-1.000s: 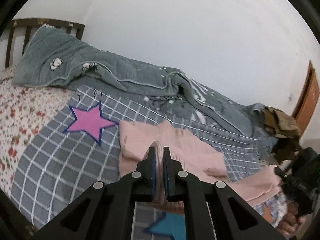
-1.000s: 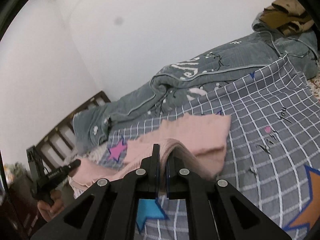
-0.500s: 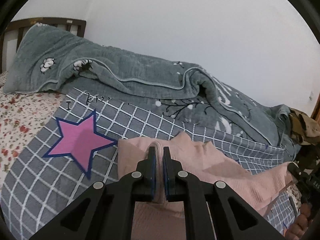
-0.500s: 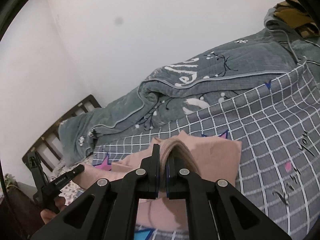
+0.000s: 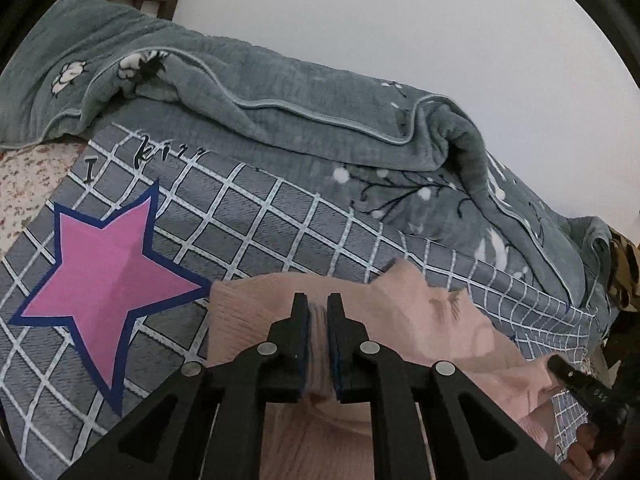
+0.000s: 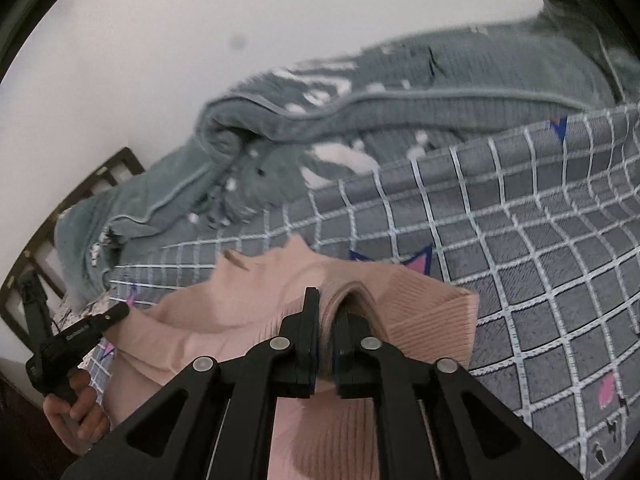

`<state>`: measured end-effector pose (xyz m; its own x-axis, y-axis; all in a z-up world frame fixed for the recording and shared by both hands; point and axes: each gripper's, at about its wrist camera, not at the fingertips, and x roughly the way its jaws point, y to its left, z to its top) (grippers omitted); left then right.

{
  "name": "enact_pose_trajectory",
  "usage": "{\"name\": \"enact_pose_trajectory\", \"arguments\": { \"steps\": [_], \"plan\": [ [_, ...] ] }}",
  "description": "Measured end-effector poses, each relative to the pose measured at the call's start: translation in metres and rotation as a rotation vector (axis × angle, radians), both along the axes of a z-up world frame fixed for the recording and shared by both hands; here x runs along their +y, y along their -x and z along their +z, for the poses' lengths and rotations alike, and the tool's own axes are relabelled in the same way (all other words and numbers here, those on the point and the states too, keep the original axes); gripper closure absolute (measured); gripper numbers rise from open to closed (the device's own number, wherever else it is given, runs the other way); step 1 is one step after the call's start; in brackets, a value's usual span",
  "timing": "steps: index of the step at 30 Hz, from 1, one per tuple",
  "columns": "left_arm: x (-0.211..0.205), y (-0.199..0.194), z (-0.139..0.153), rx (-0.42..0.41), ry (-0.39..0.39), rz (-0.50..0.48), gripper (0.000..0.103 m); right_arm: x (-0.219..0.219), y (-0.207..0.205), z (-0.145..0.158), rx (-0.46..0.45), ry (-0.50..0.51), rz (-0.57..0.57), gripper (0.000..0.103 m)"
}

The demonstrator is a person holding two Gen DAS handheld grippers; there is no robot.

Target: Fold small clothes

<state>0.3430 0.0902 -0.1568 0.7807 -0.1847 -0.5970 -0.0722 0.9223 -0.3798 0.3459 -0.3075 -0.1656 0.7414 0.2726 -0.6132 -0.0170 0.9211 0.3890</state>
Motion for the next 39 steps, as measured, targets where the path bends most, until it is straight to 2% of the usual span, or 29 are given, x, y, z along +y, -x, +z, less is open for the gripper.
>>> {"name": "enact_pose_trajectory", "arguments": {
  "steps": [1, 2, 3, 6, 7, 8, 9, 14, 18, 24, 28, 32, 36, 39],
  "plan": [
    [0.003, -0.001, -0.004, 0.000, 0.013, -0.003, 0.079, -0.002, -0.002, -0.006, 0.009, 0.003, 0.000, 0.090],
    [0.006, -0.002, -0.009, -0.001, 0.035, -0.006, 0.068, -0.002, -0.004, -0.011, 0.016, 0.012, 0.002, 0.086],
    [0.007, -0.005, -0.013, 0.008, 0.052, -0.008, 0.065, -0.003, -0.004, -0.016, 0.016, 0.022, 0.004, 0.079],
    [0.009, -0.009, -0.016, 0.027, 0.093, -0.042, 0.064, -0.002, -0.006, -0.027, 0.023, 0.041, 0.007, 0.073],
    [0.010, -0.007, -0.015, 0.014, 0.100, -0.047, 0.058, -0.001, -0.009, -0.032, 0.045, 0.033, 0.021, 0.073],
    [0.009, -0.006, -0.014, 0.002, 0.101, -0.048, 0.045, 0.000, -0.011, -0.034, 0.056, 0.024, 0.029, 0.073],
    [0.008, -0.004, -0.013, -0.009, 0.097, -0.051, 0.041, -0.001, -0.010, -0.035, 0.055, 0.012, 0.034, 0.073],
    [0.002, -0.001, -0.012, -0.017, 0.062, -0.066, 0.041, -0.003, -0.005, -0.032, 0.037, 0.006, 0.025, 0.071],
    [0.005, 0.000, -0.012, -0.015, 0.076, -0.063, 0.040, -0.005, 0.008, -0.014, -0.002, 0.048, -0.006, 0.070],
    [0.007, 0.003, -0.014, 0.001, 0.087, -0.050, 0.039, -0.008, 0.043, 0.008, -0.059, 0.103, -0.012, 0.062],
    [-0.001, 0.009, -0.013, 0.011, 0.039, -0.058, 0.039, -0.003, 0.065, 0.001, -0.040, 0.150, 0.000, 0.061],
    [-0.006, 0.020, -0.016, 0.024, -0.015, -0.046, 0.039, 0.000, 0.090, -0.018, -0.012, 0.208, 0.000, 0.060],
    [-0.008, 0.039, -0.017, 0.011, -0.032, -0.047, 0.039, -0.008, 0.115, -0.037, 0.027, 0.149, 0.007, 0.060],
    [-0.010, 0.055, -0.016, 0.001, -0.052, -0.041, 0.039, -0.009, 0.120, -0.038, 0.035, 0.125, 0.018, 0.057]
  ]
}}
